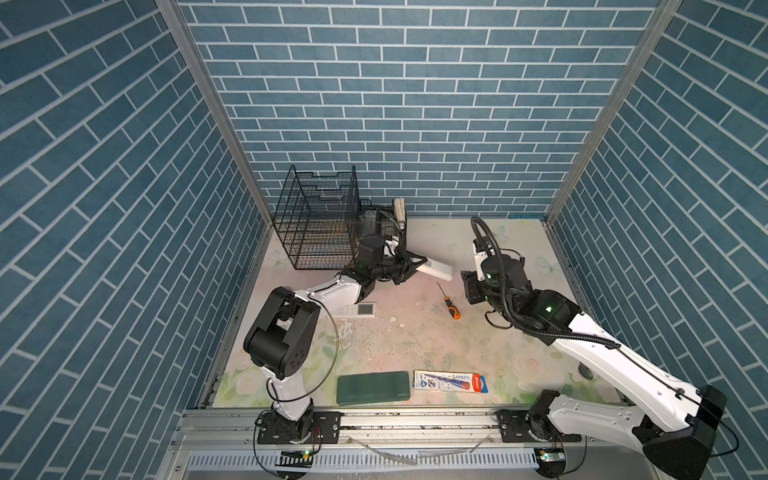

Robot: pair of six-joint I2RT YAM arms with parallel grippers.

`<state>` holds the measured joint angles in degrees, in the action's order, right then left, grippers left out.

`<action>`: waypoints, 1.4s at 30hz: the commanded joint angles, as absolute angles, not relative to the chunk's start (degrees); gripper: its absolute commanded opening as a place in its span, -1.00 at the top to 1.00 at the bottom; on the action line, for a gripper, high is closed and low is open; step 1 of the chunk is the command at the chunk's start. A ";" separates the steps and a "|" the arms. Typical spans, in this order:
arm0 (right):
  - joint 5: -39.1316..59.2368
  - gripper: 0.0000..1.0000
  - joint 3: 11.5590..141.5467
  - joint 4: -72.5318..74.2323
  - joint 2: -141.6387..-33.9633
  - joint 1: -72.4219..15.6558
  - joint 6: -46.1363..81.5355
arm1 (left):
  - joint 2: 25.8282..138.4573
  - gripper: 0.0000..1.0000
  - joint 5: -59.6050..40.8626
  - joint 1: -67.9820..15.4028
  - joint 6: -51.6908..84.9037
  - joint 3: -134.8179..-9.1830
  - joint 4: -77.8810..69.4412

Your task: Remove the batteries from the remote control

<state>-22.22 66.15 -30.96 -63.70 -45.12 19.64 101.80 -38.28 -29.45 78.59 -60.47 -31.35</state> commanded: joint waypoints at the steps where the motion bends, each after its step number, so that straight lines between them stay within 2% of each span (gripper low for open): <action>1: -14.13 -0.07 69.83 -34.85 -64.11 -40.86 31.10 | 100.46 1.00 -35.57 -30.82 80.99 -59.17 -49.93; 5: -6.56 -0.07 68.97 -33.43 -64.68 -36.50 35.57 | 100.52 1.00 -33.38 -31.06 81.69 -55.17 -58.58; 15: 4.22 -0.04 67.90 -27.12 -68.72 -30.46 38.85 | 105.25 1.00 -27.61 -31.11 89.12 -47.59 -80.50; 25: 8.40 0.02 70.27 -23.68 -75.33 -30.10 38.85 | 105.95 1.00 -28.34 -31.11 89.06 -46.58 -80.51; 42: 9.86 0.04 73.44 -21.91 -80.80 -30.10 37.62 | 107.75 1.00 -29.79 -31.11 89.56 -47.46 -80.51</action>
